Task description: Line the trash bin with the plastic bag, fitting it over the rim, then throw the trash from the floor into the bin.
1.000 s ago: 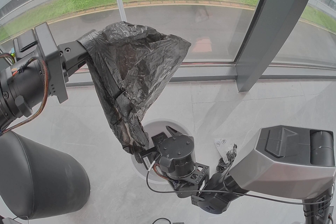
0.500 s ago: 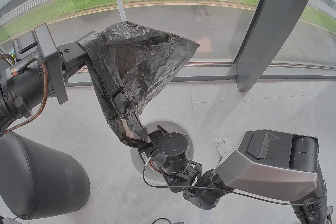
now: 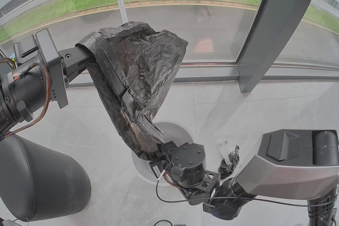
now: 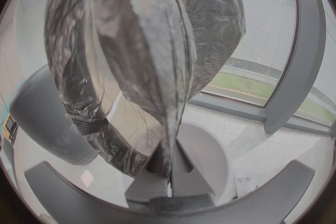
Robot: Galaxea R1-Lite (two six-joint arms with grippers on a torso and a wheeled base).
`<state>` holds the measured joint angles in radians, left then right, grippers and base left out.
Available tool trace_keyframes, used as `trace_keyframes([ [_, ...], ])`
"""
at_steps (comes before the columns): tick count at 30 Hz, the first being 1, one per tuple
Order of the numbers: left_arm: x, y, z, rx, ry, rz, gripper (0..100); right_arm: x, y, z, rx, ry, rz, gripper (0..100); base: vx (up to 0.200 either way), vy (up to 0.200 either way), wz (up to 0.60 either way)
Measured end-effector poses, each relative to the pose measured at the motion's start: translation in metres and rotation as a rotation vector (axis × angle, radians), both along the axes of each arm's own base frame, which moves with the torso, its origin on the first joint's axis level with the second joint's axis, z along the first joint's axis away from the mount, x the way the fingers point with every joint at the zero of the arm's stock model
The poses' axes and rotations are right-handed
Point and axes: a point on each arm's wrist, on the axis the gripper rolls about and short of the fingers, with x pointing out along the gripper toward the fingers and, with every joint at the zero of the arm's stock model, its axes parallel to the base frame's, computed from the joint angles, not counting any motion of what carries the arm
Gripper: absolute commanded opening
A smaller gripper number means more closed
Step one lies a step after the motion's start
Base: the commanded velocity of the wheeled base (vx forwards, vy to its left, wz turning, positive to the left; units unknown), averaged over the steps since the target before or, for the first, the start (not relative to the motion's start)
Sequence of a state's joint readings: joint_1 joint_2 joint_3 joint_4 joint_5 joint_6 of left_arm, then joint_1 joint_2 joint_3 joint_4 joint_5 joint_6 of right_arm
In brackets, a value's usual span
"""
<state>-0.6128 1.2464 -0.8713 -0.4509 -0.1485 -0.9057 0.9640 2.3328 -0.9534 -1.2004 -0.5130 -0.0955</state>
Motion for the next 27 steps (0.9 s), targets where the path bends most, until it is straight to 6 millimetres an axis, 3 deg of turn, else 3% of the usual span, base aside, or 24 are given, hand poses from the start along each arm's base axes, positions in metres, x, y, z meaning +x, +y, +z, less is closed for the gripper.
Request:
trace_keyframes([
  [7,0.008,0.007,-0.014,0.030,0.037,0.053,0,-0.021,-0.038,0.010,-0.008,0.115,0.091,0,0.000,0.000,0.00],
  [16,0.029,0.020,-0.047,0.115,0.122,0.151,0,-0.041,-0.082,0.018,0.038,0.372,0.375,0,0.000,0.000,0.00],
  [27,0.031,0.029,-0.088,0.217,0.170,0.142,0,-0.063,-0.110,0.028,0.077,0.587,0.626,0,0.000,0.000,0.00],
])
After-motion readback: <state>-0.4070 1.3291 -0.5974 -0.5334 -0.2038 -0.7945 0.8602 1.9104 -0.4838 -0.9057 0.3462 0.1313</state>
